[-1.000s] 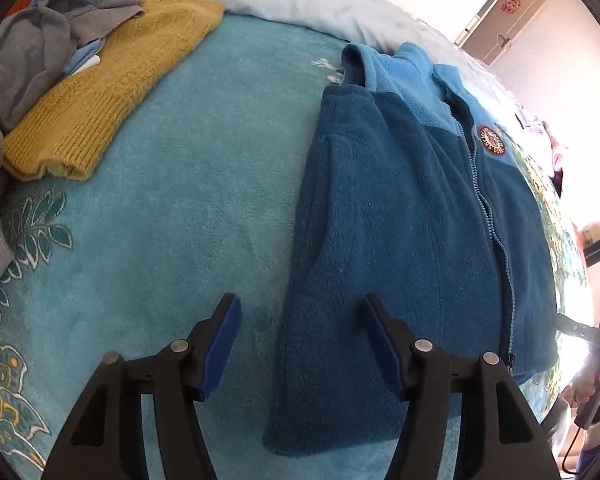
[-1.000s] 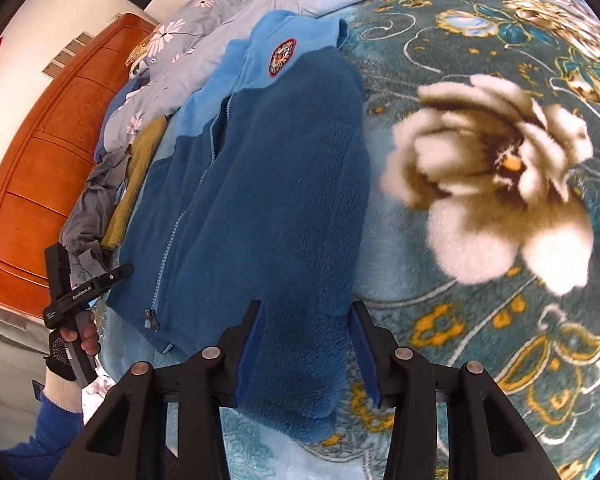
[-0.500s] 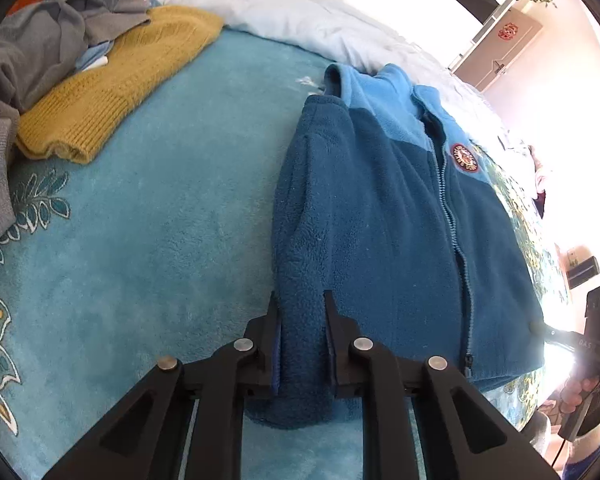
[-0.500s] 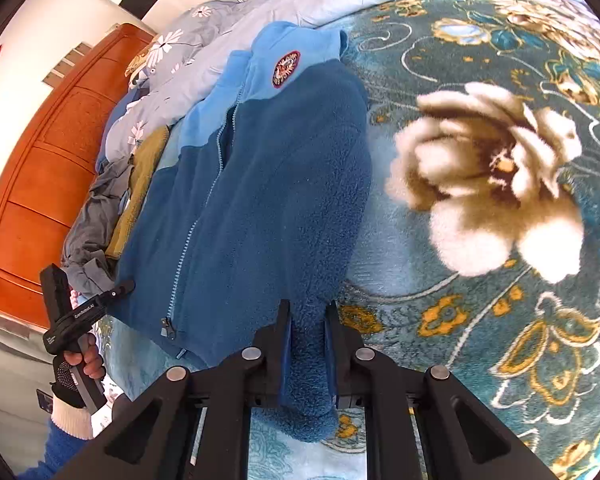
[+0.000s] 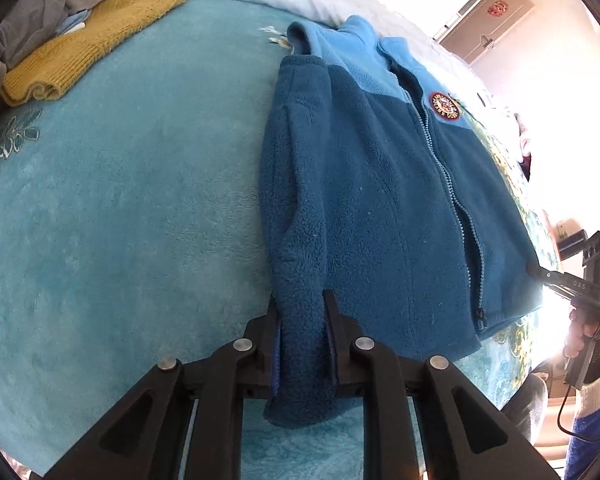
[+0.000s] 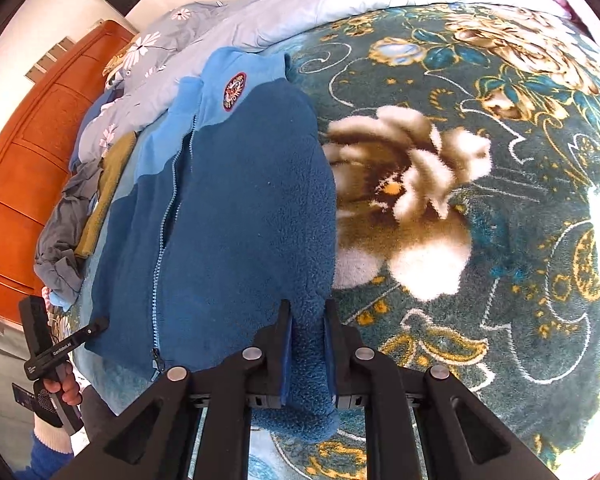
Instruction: Fold clothes
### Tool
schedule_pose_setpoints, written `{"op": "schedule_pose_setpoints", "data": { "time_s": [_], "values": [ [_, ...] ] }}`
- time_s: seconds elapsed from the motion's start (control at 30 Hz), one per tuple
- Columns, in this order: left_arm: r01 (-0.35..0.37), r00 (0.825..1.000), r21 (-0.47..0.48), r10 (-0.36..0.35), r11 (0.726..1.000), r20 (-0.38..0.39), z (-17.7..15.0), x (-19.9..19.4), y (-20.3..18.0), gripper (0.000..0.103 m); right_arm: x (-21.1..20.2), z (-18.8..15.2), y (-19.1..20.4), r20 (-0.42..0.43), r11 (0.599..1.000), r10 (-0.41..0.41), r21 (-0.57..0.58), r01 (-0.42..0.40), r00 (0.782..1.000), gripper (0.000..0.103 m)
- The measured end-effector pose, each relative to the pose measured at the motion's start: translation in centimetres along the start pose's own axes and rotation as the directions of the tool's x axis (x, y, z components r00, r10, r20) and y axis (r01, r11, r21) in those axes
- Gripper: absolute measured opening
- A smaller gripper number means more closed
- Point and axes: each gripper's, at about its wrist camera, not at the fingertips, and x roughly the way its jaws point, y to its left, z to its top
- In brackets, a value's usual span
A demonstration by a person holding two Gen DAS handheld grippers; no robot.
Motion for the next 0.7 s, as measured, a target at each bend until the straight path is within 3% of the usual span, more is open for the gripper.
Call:
{"op": "schedule_pose_setpoints", "data": {
  "time_s": [0.07, 0.17, 0.27, 0.37, 0.57, 0.6, 0.63, 0.7],
  "values": [
    [-0.013, 1.0, 0.021, 0.012, 1.0, 0.012, 0.6, -0.8, -0.2, 0.031, -0.4, 0.1, 0.2, 0.011, 1.0, 0.001, -0.019, -0.001, 1.0, 0.018],
    [-0.095, 0.994, 0.088, 0.091, 0.992, 0.053, 2.0, -1.8, -0.7, 0.049, -1.5, 0.5, 1.3, 0.041, 0.997, -0.025, -0.068, 0.028, 0.999, 0.023],
    [-0.136, 0.989, 0.111, 0.127, 0.984, 0.081, 4.5, -1.7, -1.0, 0.057, -2.1, 1.5, 2.9, 0.084, 0.99, -0.074, -0.116, 0.084, 0.994, 0.031],
    [-0.139, 0.988, 0.103, 0.13, 0.985, 0.084, 7.6, -0.1, -1.2, 0.057, -2.7, 2.4, 4.5, 0.129, 0.977, -0.12, -0.161, 0.14, 0.984, 0.033],
    [-0.2, 0.979, 0.082, 0.197, 0.976, 0.045, 12.5, 5.2, -1.5, 0.057, 4.4, 3.2, 12.2, 0.022, 0.958, -0.047, -0.281, 0.052, 0.999, 0.033],
    [-0.215, 0.976, 0.072, 0.213, 0.974, 0.04, 12.9, 5.7, -1.3, 0.055, 5.5, 3.2, 13.2, 0.009, 0.952, -0.05, -0.301, 0.05, 0.999, 0.033],
    [-0.231, 0.973, 0.062, 0.229, 0.971, 0.036, 13.2, 6.1, -1.0, 0.043, 6.6, 3.2, 14.0, -0.004, 0.948, -0.055, -0.315, 0.051, 0.998, 0.033],
    [-0.244, 0.969, 0.029, 0.243, 0.969, 0.035, 13.2, 6.4, -0.3, 0.038, 8.3, 2.9, 15.2, -0.042, 0.944, -0.056, -0.328, 0.039, 0.998, 0.033]
  ]
}}
